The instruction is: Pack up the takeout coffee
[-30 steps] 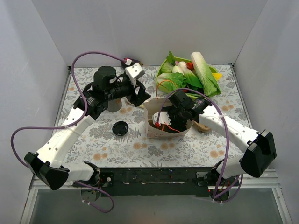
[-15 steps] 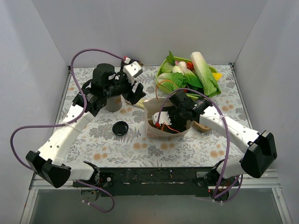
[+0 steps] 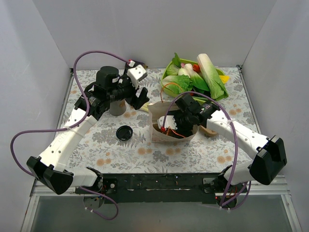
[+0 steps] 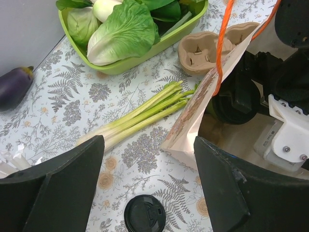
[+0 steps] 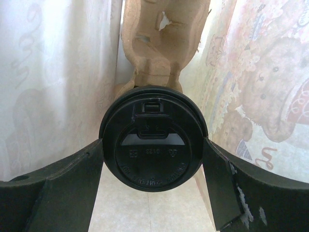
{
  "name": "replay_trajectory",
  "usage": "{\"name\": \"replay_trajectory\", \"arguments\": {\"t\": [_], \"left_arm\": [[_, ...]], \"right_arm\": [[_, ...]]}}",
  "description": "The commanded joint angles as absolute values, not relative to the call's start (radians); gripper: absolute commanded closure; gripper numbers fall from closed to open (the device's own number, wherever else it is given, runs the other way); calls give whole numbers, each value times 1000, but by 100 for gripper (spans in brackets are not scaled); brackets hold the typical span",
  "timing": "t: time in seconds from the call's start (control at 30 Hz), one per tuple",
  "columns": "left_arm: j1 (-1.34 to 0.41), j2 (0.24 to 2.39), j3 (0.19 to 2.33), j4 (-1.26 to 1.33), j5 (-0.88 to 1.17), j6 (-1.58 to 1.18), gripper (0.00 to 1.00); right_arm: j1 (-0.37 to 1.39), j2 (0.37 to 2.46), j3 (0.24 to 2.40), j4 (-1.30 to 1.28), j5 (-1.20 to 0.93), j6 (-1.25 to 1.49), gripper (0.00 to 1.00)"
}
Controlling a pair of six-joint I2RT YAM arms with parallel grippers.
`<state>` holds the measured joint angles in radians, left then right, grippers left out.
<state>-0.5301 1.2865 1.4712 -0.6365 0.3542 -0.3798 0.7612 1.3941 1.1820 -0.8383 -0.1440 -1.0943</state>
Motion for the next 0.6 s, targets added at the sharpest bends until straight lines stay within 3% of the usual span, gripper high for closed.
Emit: {"name": "replay_trajectory", "arguments": {"t": [0.0, 0.17, 0.2, 0.3, 0.57], "left_arm": [[-520, 1252, 1493, -649, 345, -368, 24], [-514, 1235, 1470, -641, 350, -368, 24], [-511, 1233, 1465, -641, 350, -370, 24], [-508, 1229, 1453, -638, 360, -371, 24], [-506, 1226, 1440, -634, 367, -365, 24]], "right_arm": [[761, 1431, 1193, -997, -192, -1049, 40], [762, 1456, 1291, -1046, -224, -994, 23], [762, 1460, 1307, -1055, -236, -989, 15], [762, 1476, 1354, -1077, -239, -983, 9], [762, 1485, 1434, -1098, -229, -968, 5]]}}
